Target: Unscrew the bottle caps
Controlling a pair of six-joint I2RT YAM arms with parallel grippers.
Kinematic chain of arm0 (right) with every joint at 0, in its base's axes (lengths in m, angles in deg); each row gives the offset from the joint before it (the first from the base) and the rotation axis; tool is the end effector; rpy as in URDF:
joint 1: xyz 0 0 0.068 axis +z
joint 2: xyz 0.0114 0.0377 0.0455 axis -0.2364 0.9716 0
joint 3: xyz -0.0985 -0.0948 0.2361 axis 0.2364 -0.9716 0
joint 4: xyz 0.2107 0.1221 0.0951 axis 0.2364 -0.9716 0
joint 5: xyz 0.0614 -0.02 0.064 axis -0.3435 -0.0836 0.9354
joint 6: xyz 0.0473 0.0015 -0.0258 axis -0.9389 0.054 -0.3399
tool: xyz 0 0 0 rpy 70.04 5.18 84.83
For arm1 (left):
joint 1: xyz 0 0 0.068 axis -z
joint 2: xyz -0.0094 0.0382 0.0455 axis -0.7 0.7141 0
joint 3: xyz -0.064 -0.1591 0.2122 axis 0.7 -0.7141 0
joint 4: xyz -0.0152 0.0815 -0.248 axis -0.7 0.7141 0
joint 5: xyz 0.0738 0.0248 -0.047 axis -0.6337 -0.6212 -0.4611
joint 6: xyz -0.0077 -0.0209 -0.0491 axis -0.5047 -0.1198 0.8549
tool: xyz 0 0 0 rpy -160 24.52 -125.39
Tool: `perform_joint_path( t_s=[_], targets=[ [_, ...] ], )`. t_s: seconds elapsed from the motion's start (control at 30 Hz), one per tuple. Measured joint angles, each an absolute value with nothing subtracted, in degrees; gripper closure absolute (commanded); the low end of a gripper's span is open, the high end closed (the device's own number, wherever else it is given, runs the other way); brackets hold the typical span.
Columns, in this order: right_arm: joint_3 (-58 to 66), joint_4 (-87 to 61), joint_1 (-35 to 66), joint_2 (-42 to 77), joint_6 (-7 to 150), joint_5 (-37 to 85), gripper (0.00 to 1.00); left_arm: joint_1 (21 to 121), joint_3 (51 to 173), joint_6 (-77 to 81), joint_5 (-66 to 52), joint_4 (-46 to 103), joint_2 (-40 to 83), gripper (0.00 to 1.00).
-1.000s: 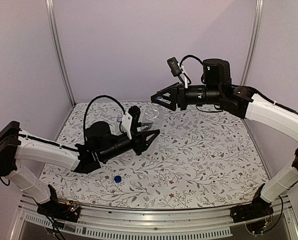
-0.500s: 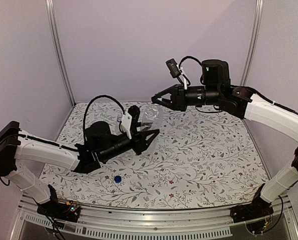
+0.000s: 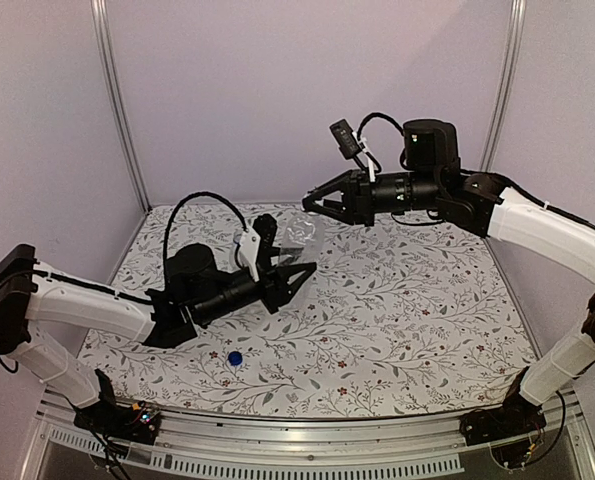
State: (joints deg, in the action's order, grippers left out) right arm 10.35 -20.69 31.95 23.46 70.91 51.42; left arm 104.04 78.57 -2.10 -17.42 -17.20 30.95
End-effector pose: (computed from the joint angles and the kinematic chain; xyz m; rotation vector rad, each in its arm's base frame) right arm 0.2335 0.2682 0.3934 -1.0563 1.6116 1.1992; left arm 0.1620 -0.2740 0.2476 0.6786 1.4508 -0.8992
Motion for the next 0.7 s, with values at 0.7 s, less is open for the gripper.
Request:
perform_joint_path(
  t_s=[0.7],
  targets=[
    [13.0, -19.3, 30.0, 26.5, 85.7, 88.9, 0.74, 101.9, 77.1, 5.6, 16.5, -28.8, 32.8, 0.72]
  ],
)
